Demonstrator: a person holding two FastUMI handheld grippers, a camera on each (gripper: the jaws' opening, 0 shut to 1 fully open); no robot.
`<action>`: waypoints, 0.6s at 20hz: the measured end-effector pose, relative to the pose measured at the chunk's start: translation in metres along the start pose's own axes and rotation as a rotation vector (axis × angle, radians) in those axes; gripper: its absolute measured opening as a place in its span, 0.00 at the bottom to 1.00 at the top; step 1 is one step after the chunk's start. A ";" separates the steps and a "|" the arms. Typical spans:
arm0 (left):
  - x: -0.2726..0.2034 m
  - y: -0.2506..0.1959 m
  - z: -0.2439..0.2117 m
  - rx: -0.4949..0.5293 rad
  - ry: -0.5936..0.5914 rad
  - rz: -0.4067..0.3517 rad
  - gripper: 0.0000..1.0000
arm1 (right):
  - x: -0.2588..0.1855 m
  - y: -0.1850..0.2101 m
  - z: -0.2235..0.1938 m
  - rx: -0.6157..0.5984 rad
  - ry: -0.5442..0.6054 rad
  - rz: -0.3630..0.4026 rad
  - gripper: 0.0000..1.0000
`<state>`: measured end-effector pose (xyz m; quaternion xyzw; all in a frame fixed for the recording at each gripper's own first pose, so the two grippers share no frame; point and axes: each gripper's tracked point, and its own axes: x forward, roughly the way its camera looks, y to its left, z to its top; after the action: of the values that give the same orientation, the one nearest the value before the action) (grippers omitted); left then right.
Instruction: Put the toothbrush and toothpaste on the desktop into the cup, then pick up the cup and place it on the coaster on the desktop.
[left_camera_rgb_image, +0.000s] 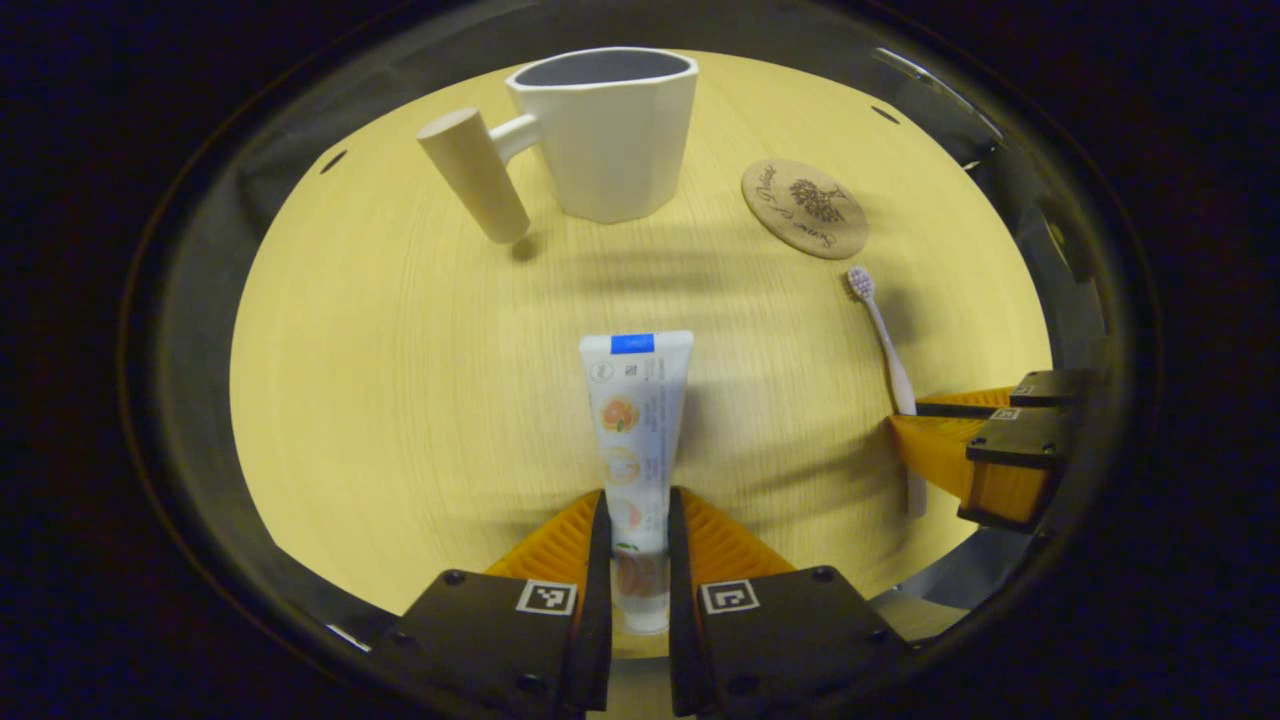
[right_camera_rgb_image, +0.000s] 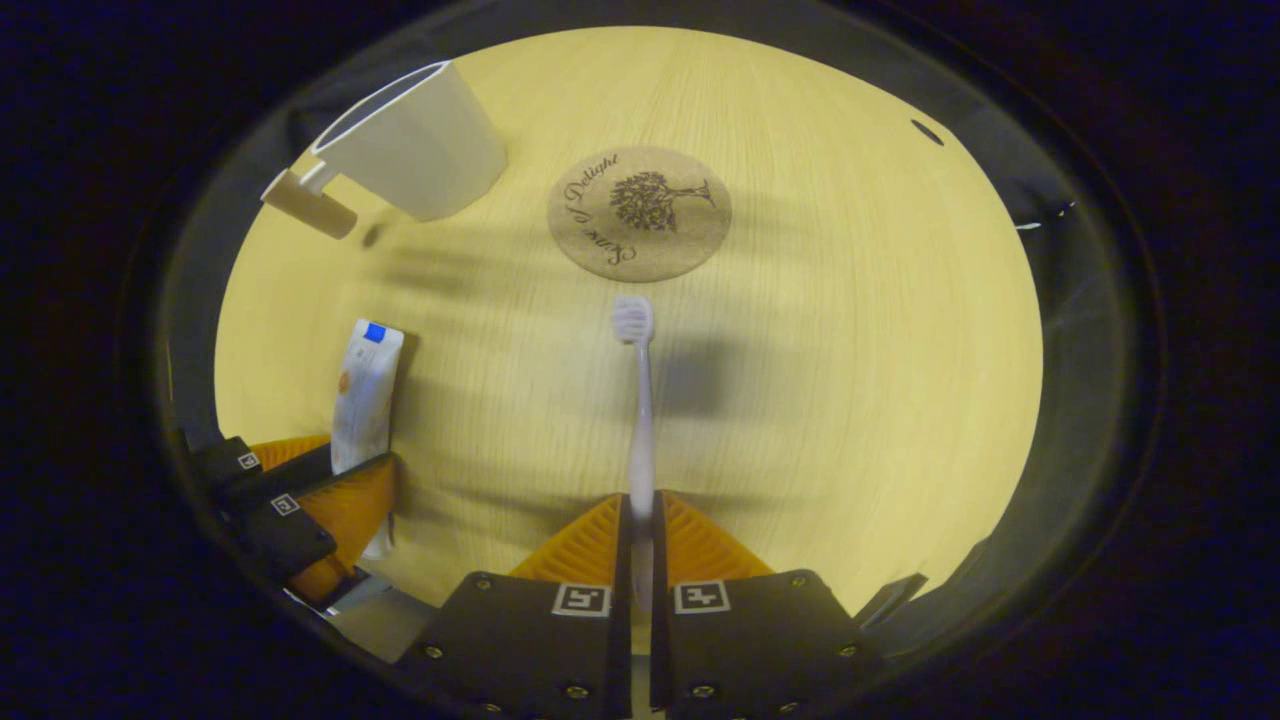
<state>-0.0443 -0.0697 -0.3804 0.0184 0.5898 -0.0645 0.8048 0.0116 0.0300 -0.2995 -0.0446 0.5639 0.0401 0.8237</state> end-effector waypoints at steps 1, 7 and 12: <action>0.001 0.000 0.003 -0.008 -0.013 0.001 0.29 | 0.001 0.000 0.000 -0.006 0.004 0.003 0.09; -0.022 0.001 0.014 -0.019 -0.052 -0.015 0.22 | 0.000 -0.002 0.000 0.008 -0.017 0.003 0.02; -0.074 0.002 0.053 -0.026 -0.180 -0.016 0.21 | 0.000 -0.001 0.000 0.006 -0.023 0.009 0.02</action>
<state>-0.0155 -0.0675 -0.2935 -0.0029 0.5159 -0.0647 0.8542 0.0122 0.0287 -0.2995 -0.0393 0.5548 0.0427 0.8300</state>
